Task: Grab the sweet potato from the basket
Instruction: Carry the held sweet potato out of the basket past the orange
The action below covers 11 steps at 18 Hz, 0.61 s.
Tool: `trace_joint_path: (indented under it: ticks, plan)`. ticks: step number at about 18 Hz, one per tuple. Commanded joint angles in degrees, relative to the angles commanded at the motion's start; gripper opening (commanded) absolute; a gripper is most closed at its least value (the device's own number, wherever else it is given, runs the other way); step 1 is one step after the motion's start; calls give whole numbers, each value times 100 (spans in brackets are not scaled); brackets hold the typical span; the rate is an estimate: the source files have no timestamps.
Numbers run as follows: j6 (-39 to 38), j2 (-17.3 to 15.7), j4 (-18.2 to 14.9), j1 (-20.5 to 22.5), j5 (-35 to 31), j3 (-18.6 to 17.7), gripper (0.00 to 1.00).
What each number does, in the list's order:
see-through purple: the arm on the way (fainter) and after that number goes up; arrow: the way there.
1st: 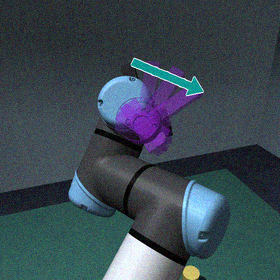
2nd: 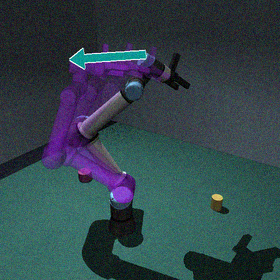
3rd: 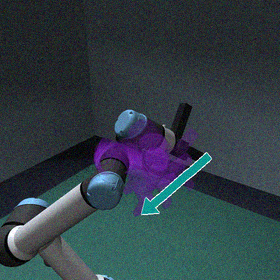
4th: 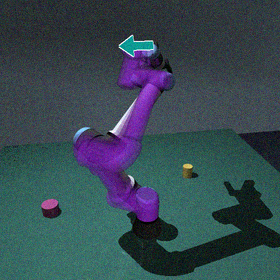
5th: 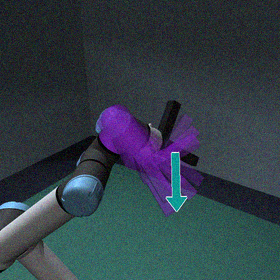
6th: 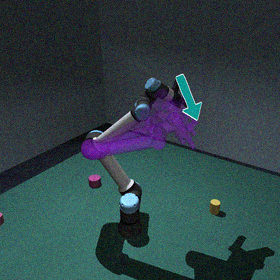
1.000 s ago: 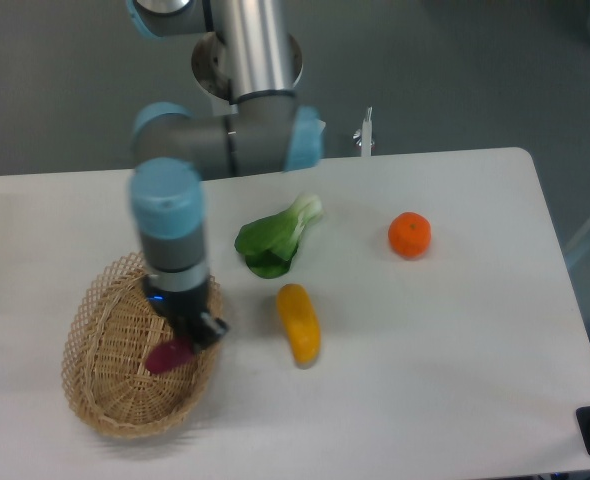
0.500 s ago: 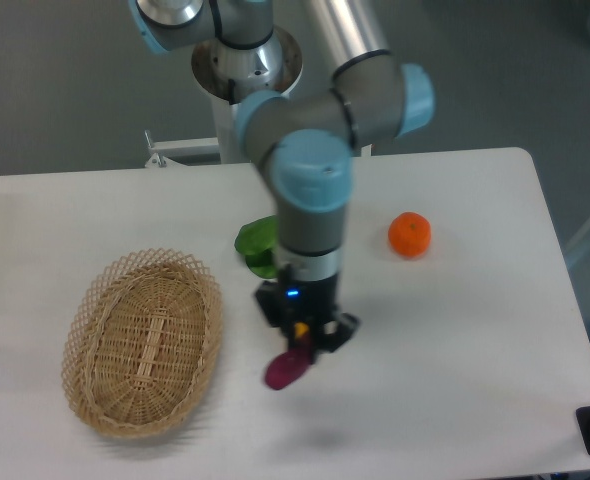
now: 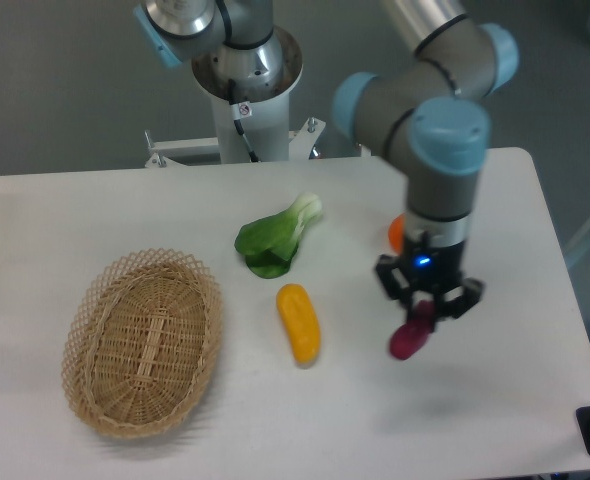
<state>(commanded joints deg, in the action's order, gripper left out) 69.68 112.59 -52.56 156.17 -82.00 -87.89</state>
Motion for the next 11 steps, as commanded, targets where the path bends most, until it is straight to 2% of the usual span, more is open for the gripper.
trace_joint_path:
  ticks: [4, 9, 11]
  plan:
    - [897, 167, 0, 370, -219, 114, 15]
    - [1021, 536, -35, 520, -237, 439, 16]
    - [1100, 571, -122, 581, -229, 501, 17]
